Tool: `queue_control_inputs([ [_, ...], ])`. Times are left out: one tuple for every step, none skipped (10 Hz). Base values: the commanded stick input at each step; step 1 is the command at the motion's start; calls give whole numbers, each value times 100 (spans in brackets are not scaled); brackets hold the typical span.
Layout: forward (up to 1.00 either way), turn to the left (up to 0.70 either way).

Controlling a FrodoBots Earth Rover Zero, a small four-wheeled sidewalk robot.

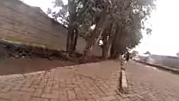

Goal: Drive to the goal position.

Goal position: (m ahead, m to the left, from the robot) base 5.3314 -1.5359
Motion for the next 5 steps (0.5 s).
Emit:
queue_control_inputs([
  [50,16],
  [50,16],
  [50,0],
  [50,0],
  [50,9],
])
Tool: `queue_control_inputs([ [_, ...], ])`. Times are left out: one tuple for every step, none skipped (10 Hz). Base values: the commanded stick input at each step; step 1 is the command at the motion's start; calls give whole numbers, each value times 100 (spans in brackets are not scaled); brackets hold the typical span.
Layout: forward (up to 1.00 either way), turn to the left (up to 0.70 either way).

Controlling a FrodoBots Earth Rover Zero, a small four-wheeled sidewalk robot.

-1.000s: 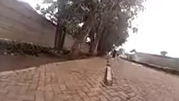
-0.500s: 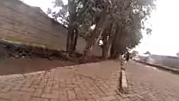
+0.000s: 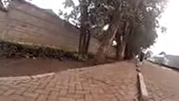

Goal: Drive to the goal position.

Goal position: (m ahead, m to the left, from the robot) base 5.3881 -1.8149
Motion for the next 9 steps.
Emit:
queue_control_inputs([
  [50,4],
  [50,17],
  [50,15],
  [50,14],
  [50,8],
  [50,2],
  [50,-48],
  [50,-45],
  [50,-50],
])
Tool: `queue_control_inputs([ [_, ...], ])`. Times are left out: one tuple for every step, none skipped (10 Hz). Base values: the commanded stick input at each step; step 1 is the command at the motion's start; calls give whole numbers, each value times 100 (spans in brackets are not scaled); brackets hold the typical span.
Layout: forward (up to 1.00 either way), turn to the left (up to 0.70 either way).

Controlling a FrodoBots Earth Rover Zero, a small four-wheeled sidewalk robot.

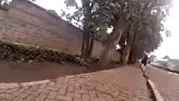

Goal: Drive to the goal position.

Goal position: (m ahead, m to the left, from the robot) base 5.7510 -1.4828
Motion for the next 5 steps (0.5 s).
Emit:
queue_control_inputs([
  [50,-50],
  [50,-50],
  [50,-50],
  [50,-50],
  [50,-50],
])
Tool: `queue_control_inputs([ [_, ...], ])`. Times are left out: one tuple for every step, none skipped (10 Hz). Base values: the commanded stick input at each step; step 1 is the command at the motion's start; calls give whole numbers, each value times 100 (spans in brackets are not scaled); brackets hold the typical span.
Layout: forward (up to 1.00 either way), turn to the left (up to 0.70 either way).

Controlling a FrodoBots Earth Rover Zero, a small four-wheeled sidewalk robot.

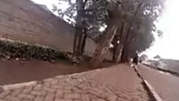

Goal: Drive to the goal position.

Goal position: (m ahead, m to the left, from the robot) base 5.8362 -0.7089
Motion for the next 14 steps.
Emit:
queue_control_inputs([
  [50,-50],
  [50,-50],
  [50,-50],
  [50,-50],
  [50,-50],
  [50,-50],
  [50,-50],
  [50,-50],
  [50,-35],
  [50,-18],
  [50,6],
  [50,14],
  [50,-8],
  [50,-29],
])
